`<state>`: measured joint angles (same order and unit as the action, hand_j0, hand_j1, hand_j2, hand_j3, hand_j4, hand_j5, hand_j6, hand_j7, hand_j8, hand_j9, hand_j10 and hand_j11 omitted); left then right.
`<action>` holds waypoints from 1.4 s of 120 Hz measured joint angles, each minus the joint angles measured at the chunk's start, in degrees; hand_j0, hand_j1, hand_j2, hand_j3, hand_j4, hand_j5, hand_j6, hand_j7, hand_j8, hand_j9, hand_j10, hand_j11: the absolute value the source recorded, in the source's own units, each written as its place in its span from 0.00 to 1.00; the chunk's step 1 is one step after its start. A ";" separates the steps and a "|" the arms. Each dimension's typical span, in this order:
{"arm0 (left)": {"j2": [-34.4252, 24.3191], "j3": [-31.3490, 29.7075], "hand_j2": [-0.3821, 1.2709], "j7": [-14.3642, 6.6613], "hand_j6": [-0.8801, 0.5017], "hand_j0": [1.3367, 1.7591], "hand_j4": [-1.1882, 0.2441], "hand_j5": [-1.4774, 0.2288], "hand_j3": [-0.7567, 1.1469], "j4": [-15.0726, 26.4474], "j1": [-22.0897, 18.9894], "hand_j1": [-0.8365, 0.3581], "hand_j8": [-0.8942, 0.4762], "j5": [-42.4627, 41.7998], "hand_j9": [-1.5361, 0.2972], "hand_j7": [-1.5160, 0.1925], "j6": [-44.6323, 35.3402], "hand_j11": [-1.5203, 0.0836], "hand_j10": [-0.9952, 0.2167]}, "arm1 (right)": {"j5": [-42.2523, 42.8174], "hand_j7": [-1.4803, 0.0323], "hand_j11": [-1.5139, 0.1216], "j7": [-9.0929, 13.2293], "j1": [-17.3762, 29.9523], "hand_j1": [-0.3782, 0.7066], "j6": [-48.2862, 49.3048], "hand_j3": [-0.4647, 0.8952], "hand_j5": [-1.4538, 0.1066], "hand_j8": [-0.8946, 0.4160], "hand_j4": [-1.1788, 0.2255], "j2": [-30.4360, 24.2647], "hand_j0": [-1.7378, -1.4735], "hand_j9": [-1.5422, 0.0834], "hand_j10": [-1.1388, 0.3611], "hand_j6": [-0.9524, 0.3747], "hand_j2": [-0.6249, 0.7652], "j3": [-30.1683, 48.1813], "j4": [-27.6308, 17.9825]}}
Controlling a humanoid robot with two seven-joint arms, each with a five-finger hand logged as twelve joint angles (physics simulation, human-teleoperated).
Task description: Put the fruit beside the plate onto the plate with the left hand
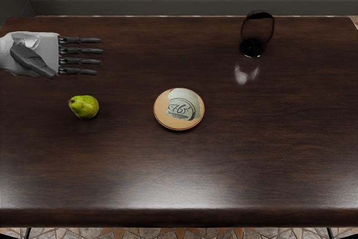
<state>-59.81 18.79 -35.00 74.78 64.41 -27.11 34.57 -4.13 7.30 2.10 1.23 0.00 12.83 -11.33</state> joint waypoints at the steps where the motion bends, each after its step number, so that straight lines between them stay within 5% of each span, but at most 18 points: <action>1: -0.02 0.02 0.23 0.00 0.64 0.76 0.83 0.87 0.40 -0.07 0.00 0.99 0.65 -0.13 0.84 0.89 0.04 0.95 0.82 | 0.00 0.96 0.90 0.00 0.00 0.06 0.00 0.34 0.91 0.66 0.82 0.00 0.30 0.93 0.74 0.70 0.45 0.00 0.00; 42: 2.34 0.12 0.23 0.00 0.64 0.76 0.83 0.87 0.40 -0.96 1.25 0.99 0.66 3.01 0.84 0.89 0.46 0.95 0.82 | 0.00 0.96 0.90 -0.03 0.01 0.06 0.00 0.34 0.91 0.66 0.82 0.00 0.30 0.93 0.74 0.70 0.45 0.00 0.00; 58: 9.53 0.12 0.23 0.00 0.64 0.76 0.83 0.87 0.40 -2.36 3.92 0.99 0.65 19.23 0.84 0.89 0.47 0.95 0.82 | 0.00 0.96 0.90 -0.01 0.01 0.06 0.00 0.34 0.91 0.66 0.82 0.00 0.30 0.93 0.74 0.70 0.45 0.00 0.00; 94: 12.59 -0.26 0.23 0.00 0.64 0.76 0.83 0.87 0.40 -2.00 6.93 0.99 0.65 46.61 0.84 0.89 -0.45 0.95 0.82 | 0.00 0.96 0.90 0.00 0.01 0.06 0.00 0.34 0.91 0.66 0.82 0.00 0.30 0.93 0.74 0.70 0.45 0.00 -0.01; 126: 14.97 -1.50 0.23 0.00 0.63 0.76 0.83 0.87 0.40 4.69 5.28 0.99 0.65 69.64 0.84 0.89 -12.15 0.95 0.82 | 0.00 0.96 0.90 0.00 -0.03 0.06 0.00 0.34 0.91 0.66 0.82 0.00 0.30 0.93 0.74 0.70 0.45 0.00 -0.01; 168: 19.06 -10.31 0.23 0.00 0.63 0.76 0.83 0.87 0.40 8.95 1.81 0.99 0.65 88.93 0.84 0.89 -27.07 0.95 0.82 | 0.00 0.96 0.90 0.08 -0.05 0.06 0.00 0.34 0.91 0.66 0.82 0.00 0.30 0.93 0.74 0.70 0.45 0.00 0.00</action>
<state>-40.75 8.48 -35.00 83.73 66.22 61.82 7.51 -4.13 7.38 2.05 1.23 0.00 12.83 -11.33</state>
